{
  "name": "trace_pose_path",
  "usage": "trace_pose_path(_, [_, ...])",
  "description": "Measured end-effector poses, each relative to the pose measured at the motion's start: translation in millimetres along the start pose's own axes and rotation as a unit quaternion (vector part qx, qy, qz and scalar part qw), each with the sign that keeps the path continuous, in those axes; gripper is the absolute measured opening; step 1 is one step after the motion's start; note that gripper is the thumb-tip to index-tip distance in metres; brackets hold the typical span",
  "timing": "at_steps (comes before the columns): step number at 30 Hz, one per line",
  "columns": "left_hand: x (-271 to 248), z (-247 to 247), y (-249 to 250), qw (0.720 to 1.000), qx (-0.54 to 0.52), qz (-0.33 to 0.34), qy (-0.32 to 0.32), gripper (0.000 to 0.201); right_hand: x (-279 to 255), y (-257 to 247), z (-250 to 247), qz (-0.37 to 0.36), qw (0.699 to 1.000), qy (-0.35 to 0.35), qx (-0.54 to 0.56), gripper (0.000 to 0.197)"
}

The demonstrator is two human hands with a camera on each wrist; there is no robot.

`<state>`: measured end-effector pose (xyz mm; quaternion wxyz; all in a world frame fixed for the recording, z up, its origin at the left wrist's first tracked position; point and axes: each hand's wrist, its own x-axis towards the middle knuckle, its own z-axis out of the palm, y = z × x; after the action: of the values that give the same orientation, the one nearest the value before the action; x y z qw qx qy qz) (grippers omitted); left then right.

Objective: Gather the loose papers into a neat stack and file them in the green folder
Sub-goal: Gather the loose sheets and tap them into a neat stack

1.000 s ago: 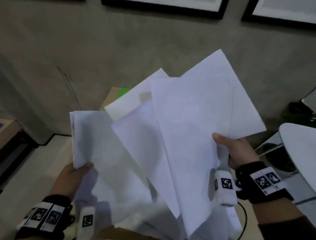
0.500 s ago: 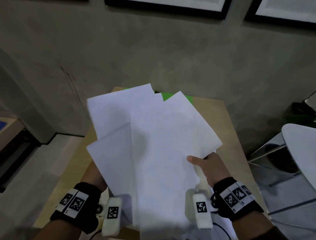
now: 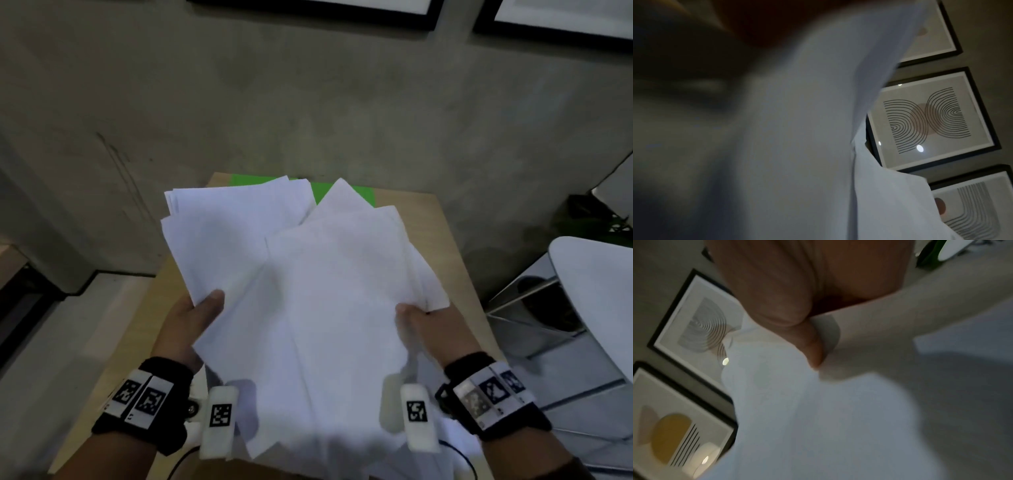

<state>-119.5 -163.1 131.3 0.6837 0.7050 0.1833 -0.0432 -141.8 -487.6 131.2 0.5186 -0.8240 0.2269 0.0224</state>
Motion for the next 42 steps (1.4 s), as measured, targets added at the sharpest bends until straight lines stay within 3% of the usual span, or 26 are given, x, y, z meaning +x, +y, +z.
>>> trace_pose_path(2, [9, -3, -4, 1.0, -0.011, -0.002, -0.018, 0.016, 7, -10, -15, -0.031, 0.998, 0.036, -0.034, 0.021])
trace_pose_path(5, [21, -3, -5, 0.997, -0.032, -0.042, -0.049, 0.016, 18, -32, -29, -0.069, 0.992, 0.01, -0.106, 0.018])
trace_pose_path(7, [17, 2, -6, 0.996, 0.025, -0.013, -0.081, 0.013, 18, -49, -21, -0.114, 0.975, -0.005, -0.192, 0.034])
trace_pose_path(9, [10, 6, -9, 0.99, 0.09, 0.025, -0.104, 0.02, 22, -57, -4, -0.144, 0.964, -0.014, -0.222, 0.02])
trace_pose_path(10, [11, 7, -14, 0.987, 0.093, 0.037, -0.127, 0.023, 22, -57, 7, -0.15, 0.966, -0.013, -0.21, 0.003])
trace_pose_path(13, [13, 7, -29, 0.984, 0.09, 0.036, -0.147, 0.026, 25, -46, 33, -0.12, 0.988, -0.009, -0.092, 0.043])
trace_pose_path(15, [11, 7, -30, 0.988, 0.057, 0.025, -0.14, 0.019, 27, -39, 38, -0.084, 0.995, 0.025, -0.049, 0.05])
trace_pose_path(19, [7, 2, -29, 0.993, 0.036, 0.015, -0.114, 0.014, 26, -20, 29, -0.039, 0.996, 0.055, -0.055, 0.017])
trace_pose_path(22, [7, 2, -31, 0.993, 0.01, 0.015, -0.115, 0.025, 24, -3, 33, 0.019, 0.997, 0.062, 0.029, 0.012])
trace_pose_path(24, [9, 2, -33, 0.993, -0.006, 0.007, -0.12, 0.03, 21, 4, 45, 0.048, 0.997, 0.024, 0.049, 0.01])
trace_pose_path(28, [11, 8, -32, 0.988, -0.046, -0.003, -0.149, 0.037, 12, 9, 66, 0.034, 0.997, -0.055, 0.04, 0.013])
trace_pose_path(30, [10, 11, -29, 0.985, -0.051, 0.008, -0.162, 0.057, 8, 8, 69, 0.04, 0.994, -0.062, 0.08, 0.018])
trace_pose_path(31, [11, 13, -31, 0.986, -0.052, 0.009, -0.156, 0.057, 7, 8, 70, 0.049, 0.989, -0.067, 0.118, 0.029])
trace_pose_path(33, [10, 17, -31, 0.985, -0.057, 0.014, -0.164, 0.03, 4, 3, 68, 0.068, 0.97, -0.104, 0.208, 0.046])
trace_pose_path(36, [8, 24, -33, 0.987, -0.027, 0.026, -0.156, 0.017, 1, -4, 62, 0.059, 0.95, -0.187, 0.244, 0.042])
trace_pose_path(39, [3, 31, -26, 0.989, 0.011, 0.073, -0.126, 0.011, -3, -10, 57, 0.031, 0.955, -0.133, 0.263, 0.033])
trace_pose_path(42, [-5, 37, -17, 0.985, -0.018, 0.116, -0.131, 0.006, -10, -14, 48, -0.036, 0.958, -0.07, 0.275, 0.019])
